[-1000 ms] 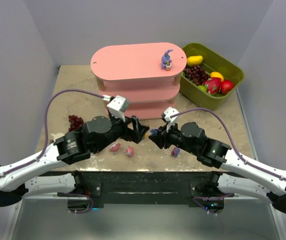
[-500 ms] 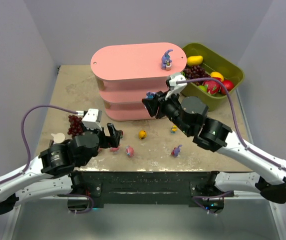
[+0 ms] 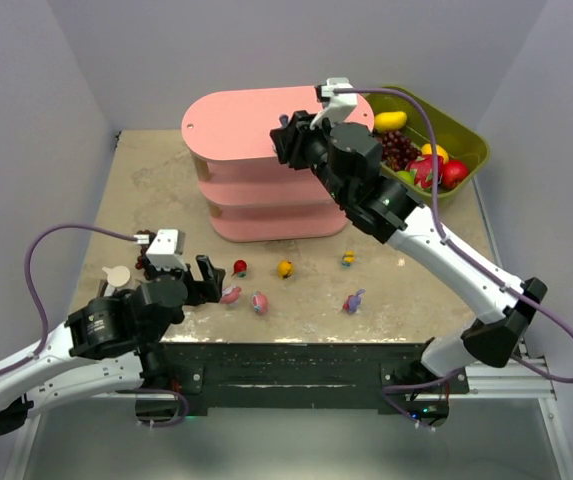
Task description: Place and organize the plastic toys onto the shelf
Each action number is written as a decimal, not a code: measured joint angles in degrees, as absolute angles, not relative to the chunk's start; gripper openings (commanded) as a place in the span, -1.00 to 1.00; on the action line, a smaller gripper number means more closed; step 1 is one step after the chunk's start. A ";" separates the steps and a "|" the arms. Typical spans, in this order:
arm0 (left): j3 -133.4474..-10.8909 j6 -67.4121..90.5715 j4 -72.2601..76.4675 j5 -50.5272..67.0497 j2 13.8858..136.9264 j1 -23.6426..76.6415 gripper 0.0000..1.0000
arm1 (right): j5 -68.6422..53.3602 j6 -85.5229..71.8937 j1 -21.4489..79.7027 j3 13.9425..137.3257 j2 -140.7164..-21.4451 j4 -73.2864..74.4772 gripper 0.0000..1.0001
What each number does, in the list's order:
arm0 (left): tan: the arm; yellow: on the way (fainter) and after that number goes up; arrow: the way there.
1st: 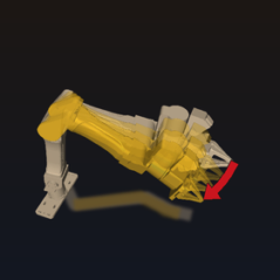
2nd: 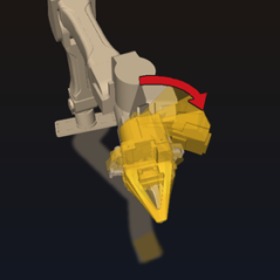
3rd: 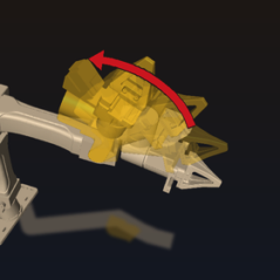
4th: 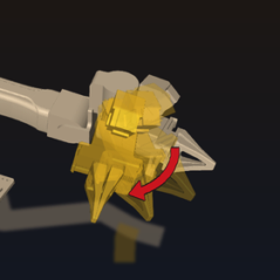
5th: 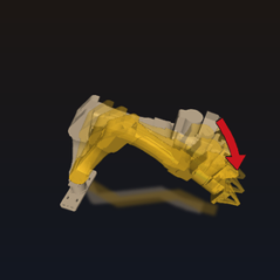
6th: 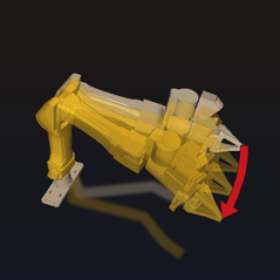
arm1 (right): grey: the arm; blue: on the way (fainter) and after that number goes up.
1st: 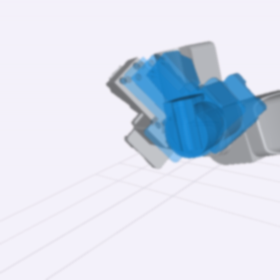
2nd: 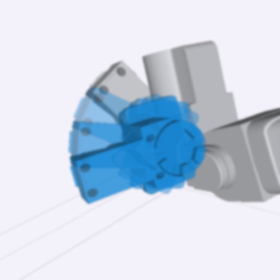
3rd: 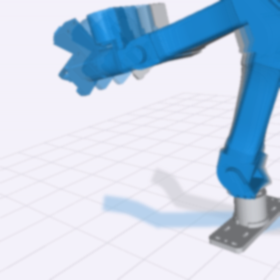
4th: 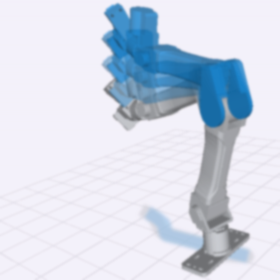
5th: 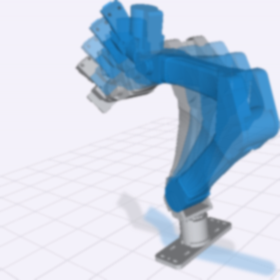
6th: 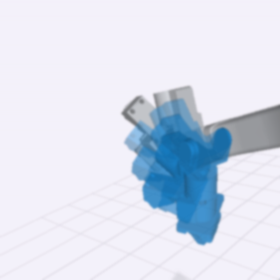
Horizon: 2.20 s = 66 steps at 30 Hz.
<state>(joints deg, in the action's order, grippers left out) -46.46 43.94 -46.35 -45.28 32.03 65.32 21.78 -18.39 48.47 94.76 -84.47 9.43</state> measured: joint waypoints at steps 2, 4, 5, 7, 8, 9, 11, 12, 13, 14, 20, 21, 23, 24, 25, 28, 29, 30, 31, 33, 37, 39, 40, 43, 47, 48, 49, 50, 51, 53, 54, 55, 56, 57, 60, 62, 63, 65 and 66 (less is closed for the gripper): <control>-46.44 44.60 -47.68 -45.25 31.92 65.32 0.75 | 21.76 -18.74 48.10 96.47 -86.24 9.39 -0.90; -46.22 45.45 -48.93 -45.25 31.77 65.32 0.75 | 21.76 -19.27 47.92 98.65 -88.68 9.47 -0.88; -46.06 45.58 -49.19 -45.23 31.66 65.32 0.75 | 21.76 -19.44 47.90 99.35 -89.49 9.41 -0.88; -45.84 45.93 -49.56 -45.19 31.27 65.32 0.75 | 21.76 -19.84 47.77 101.03 -91.50 9.63 -0.88; -45.78 45.95 -49.69 -45.19 31.05 65.32 0.75 | 21.82 -19.99 47.70 101.67 -92.38 9.67 -0.88; -45.74 45.95 -49.82 -45.17 30.81 65.32 0.75 | 21.98 -20.14 47.66 102.15 -93.14 9.78 -0.87; -45.74 45.95 -50.02 -45.15 30.48 65.32 0.75 | 22.33 -20.36 47.51 102.76 -94.30 9.89 -0.85; -45.74 45.95 -50.04 -45.15 30.39 65.32 0.75 | 22.76 -20.45 47.46 102.94 -94.70 9.96 -0.85; -45.74 45.95 -50.09 -45.12 30.35 65.32 0.75 | 23.05 -20.56 47.33 103.15 -95.11 10.04 -0.83; -45.74 45.95 -50.11 -45.12 30.33 65.32 0.75 | 23.11 -20.62 47.16 103.44 -95.39 10.11 -0.82; -45.74 45.93 -50.28 -44.97 30.37 65.32 0.75 | 24.01 -21.54 45.84 104.88 -96.27 10.90 -0.69; -45.74 45.93 -50.28 -44.97 30.37 65.32 0.75 | 24.27 -21.85 45.50 104.88 -96.27 11.00 -0.67; -45.71 45.93 -50.28 -44.97 30.37 65.32 0.75 | 24.53 -22.55 44.82 104.88 -96.29 11.22 -0.60; -45.71 45.93 -50.28 -44.97 30.37 65.32 0.76 | 24.53 -22.87 44.56 104.88 -96.31 11.25 -0.58; -45.71 45.95 -50.28 -44.97 30.41 65.32 0.76 | 24.53 -23.20 44.36 104.88 -96.33 11.22 -0.55; -45.71 45.93 -50.30 -44.97 30.63 65.32 0.76 | 24.53 -24.12 43.79 104.88 -96.40 11.25 -0.48; -45.71 45.93 -50.30 -44.97 30.74 65.32 0.76 | 24.53 -24.43 43.70 104.88 -96.42 11.25 -0.46; -45.69 45.93 -50.30 -44.97 30.87 65.32 0.76 | 24.53 -24.58 43.64 104.88 -96.42 11.25 -0.42; -45.60 45.93 -50.30 -44.97 30.94 65.32 0.76 | 24.53 -24.77 43.55 104.88 -96.42 11.25 -0.40; -45.41 45.95 -50.33 -44.97 31.05 65.32 0.77 | 24.51 -25.15 43.44 104.88 -96.44 11.25 -0.32; -45.34 45.93 -50.35 -44.97 31.18 65.32 0.76 | 24.47 -25.87 43.42 104.88 -96.84 11.05 -0.22; -45.34 45.95 -50.35 -44.97 31.22 65.32 0.76 | 24.29 -26.22 43.38 104.90 -97.12 10.50 -0.18; -45.34 45.95 -50.35 -44.97 31.27 65.32 0.77 | 24.23 -26.39 43.35 104.90 -97.14 10.39 -0.14; -45.34 45.95 -50.35 -44.97 31.44 65.32 0.77 | 24.01 -26.72 43.31 104.90 -97.19 10.31 -0.03; -45.34 45.95 -50.37 -44.97 31.66 65.32 0.77 | 23.79 -26.94 43.16 104.88 -97.19 10.28 0.11; -45.34 45.95 -50.37 -44.97 31.68 65.32 0.77 | 23.68 -26.94 43.13 104.88 -97.19 10.28 0.13; -45.34 45.95 -50.37 -44.97 31.70 65.32 0.77 | 23.46 -26.94 43.09 104.88 -97.19 10.28 0.16; -45.34 45.95 -50.37 -44.97 31.75 65.32 0.77 | 23.42 -26.94 43.09 104.88 -97.19 10.26 0.18; -45.34 45.95 -50.39 -44.97 31.79 65.32 0.77 | 23.33 -26.92 43.09 104.88 -97.19 10.24 0.21; -45.34 45.95 -50.39 -44.97 31.92 65.32 0.77 | 23.22 -26.87 43.09 104.86 -97.19 10.24 0.22; -45.34 45.95 -50.41 -44.97 31.99 65.32 0.77 | 23.18 -26.85 43.09 104.86 -97.19 10.24 0.25; -45.34 45.95 -50.41 -44.97 32.03 65.32 0.77 | 23.09 -26.81 43.09 104.86 -97.19 10.24 0.28; -45.34 45.95 -50.41 -44.97 32.08 65.32 0.77 | 23.05 -26.81 43.09 104.86 -97.19 10.22 0.30; -45.34 45.95 -50.41 -44.97 32.10 65.32 0.77 | 23.03 -26.79 43.09 104.84 -97.19 10.22 0.33; -45.34 45.95 -50.43 -44.97 32.16 65.32 0.77 | 23.00 -26.72 43.09 104.71 -97.14 10.15 0.36; -45.34 45.95 -50.46 -44.97 32.18 65.32 0.78 | 22.96 -26.63 43.09 104.40 -97.06 9.72 0.37; -45.34 45.95 -50.46 -44.97 32.21 65.32 0.78 | 22.94 -26.57 43.09 104.07 -96.95 9.34 0.37; -45.34 45.98 -50.46 -44.97 32.18 65.32 0.79 | 22.79 -26.50 43.09 103.15 -96.38 8.88 0.39; -45.34 46.00 -50.48 -44.99 32.18 65.32 0.79 | 22.74 -26.41 43.09 102.61 -95.98 8.56 0.39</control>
<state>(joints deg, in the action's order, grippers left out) -45.34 46.00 -50.48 -44.99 32.18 65.32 22.74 -26.41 43.09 102.61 -95.98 8.56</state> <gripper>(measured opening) 0.888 0.685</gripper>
